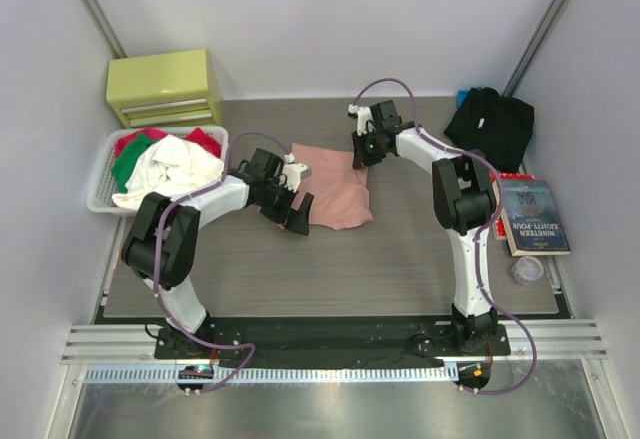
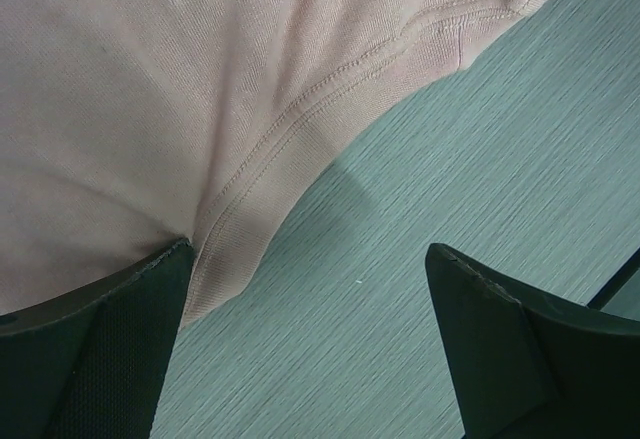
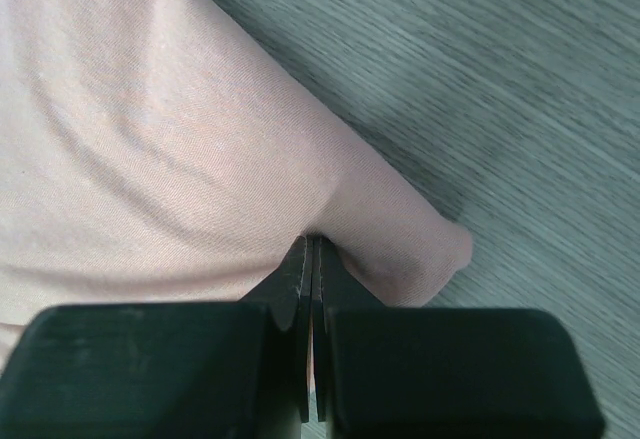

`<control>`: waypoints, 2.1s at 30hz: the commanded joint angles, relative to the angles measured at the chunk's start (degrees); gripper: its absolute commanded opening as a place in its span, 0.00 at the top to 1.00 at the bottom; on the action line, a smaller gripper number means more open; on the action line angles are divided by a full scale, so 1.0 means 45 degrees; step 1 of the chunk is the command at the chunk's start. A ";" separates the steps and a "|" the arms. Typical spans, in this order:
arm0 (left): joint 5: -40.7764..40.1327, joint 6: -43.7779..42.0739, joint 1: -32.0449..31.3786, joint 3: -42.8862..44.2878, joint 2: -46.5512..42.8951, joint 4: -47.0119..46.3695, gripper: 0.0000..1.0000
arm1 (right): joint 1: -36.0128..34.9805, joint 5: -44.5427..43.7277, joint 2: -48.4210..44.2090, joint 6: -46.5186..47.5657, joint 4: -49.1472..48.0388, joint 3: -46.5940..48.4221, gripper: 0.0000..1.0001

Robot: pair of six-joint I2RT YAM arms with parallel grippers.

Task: Fold and stack the t-shirts
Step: Fold the long partially folded tshirt into a neat square

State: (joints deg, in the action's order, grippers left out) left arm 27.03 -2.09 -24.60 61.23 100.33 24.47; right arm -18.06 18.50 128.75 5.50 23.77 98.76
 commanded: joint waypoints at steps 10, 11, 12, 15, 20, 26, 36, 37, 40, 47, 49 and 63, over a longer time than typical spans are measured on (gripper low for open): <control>-0.1005 -0.0590 0.0076 -0.0131 -0.1983 0.0324 0.00 | -0.0067 0.0302 -0.2788 -0.0167 -0.0985 -0.2004 0.99; -0.1141 -0.0688 0.0076 -0.0169 -0.2119 0.0305 0.00 | -0.0126 0.0341 -0.3022 -0.0206 -0.0966 -0.2121 0.99; -0.1278 -0.0746 0.0076 -0.0170 -0.2411 0.0305 0.00 | -0.0184 0.0419 -0.3489 -0.0206 -0.0985 -0.2393 0.99; -0.1804 -0.1137 0.0076 -0.0345 -0.2939 0.0266 0.00 | -0.0380 0.0712 -0.4370 -0.0323 -0.0966 -0.2844 0.99; -0.3542 -0.1763 0.0134 -0.0872 -0.4404 -0.0376 0.00 | -0.0847 0.1219 -0.6537 -0.0518 -0.0342 -0.4132 0.99; -0.5791 -0.0962 0.0525 -0.0211 -0.3476 -0.0906 0.00 | -0.1961 0.1417 -0.8295 0.0360 0.0773 -0.6533 0.99; -0.3917 -0.0552 0.0525 0.3871 0.0767 -0.1335 0.00 | -0.2060 0.0830 -0.9098 0.1004 0.0909 -0.8078 0.99; -0.3955 -0.0436 0.0525 0.4685 0.1002 -0.1317 0.00 | -0.2060 0.0849 -0.9196 0.1044 0.0948 -0.8157 0.99; -0.4150 -0.0590 0.0525 0.6385 0.1859 -0.0576 0.00 | -0.2060 0.1025 -0.9430 0.1122 0.0890 -0.8548 0.99; -0.2865 -0.0280 0.0525 0.8170 0.2294 0.0713 0.99 | -0.2060 0.0810 -0.9529 0.1357 0.0812 -0.8802 0.99; -0.2686 0.0227 0.0525 0.7529 0.1944 0.0230 1.00 | -0.2040 0.0869 -0.9451 0.1279 0.0676 -0.8822 0.99; -0.2880 -0.0805 0.0330 1.0801 0.4380 0.2883 1.00 | -0.2040 0.0908 -0.8182 0.1318 0.0441 -0.8179 0.99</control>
State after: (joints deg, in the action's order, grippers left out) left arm 13.56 -4.19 -22.85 101.21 115.28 33.41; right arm -27.27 22.85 89.62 10.68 27.59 59.51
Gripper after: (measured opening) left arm 0.002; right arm 0.020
